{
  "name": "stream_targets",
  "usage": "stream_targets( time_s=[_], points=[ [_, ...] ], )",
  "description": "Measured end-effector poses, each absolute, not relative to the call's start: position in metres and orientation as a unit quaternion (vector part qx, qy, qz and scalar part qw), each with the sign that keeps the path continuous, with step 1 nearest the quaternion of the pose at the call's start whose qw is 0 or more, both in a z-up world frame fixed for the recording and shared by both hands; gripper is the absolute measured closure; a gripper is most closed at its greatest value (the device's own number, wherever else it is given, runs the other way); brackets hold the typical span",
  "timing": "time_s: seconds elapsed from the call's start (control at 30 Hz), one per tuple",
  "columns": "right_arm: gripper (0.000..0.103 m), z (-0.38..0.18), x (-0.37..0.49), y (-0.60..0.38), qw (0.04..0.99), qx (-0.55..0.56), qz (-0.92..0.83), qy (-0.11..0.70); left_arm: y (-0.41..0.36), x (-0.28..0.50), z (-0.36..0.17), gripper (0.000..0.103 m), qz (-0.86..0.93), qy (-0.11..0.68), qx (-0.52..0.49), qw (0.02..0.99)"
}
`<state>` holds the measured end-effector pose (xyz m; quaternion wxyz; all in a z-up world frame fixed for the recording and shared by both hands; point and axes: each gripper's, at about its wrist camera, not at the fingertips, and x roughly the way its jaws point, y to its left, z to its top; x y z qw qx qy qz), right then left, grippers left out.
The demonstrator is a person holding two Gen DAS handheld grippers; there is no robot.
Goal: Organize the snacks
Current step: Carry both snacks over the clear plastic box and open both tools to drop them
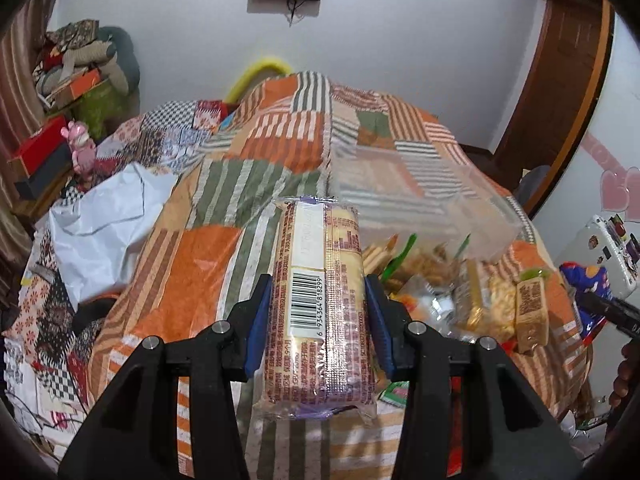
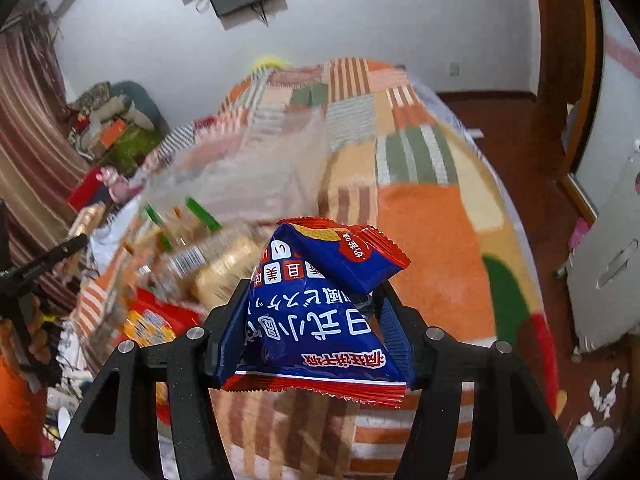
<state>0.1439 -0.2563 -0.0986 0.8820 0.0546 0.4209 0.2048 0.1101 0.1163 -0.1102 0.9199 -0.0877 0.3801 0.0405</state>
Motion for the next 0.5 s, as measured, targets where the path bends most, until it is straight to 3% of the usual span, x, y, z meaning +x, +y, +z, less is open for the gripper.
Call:
stream_targets(
  time_s=[0.5],
  points=[
    [0.046, -0.067, 0.189, -0.196, 0.907, 0.004, 0.249, 0.341, 0.085, 0.165, -0.090, 0.059, 0.008, 0.355, -0.068, 0.932]
  ],
)
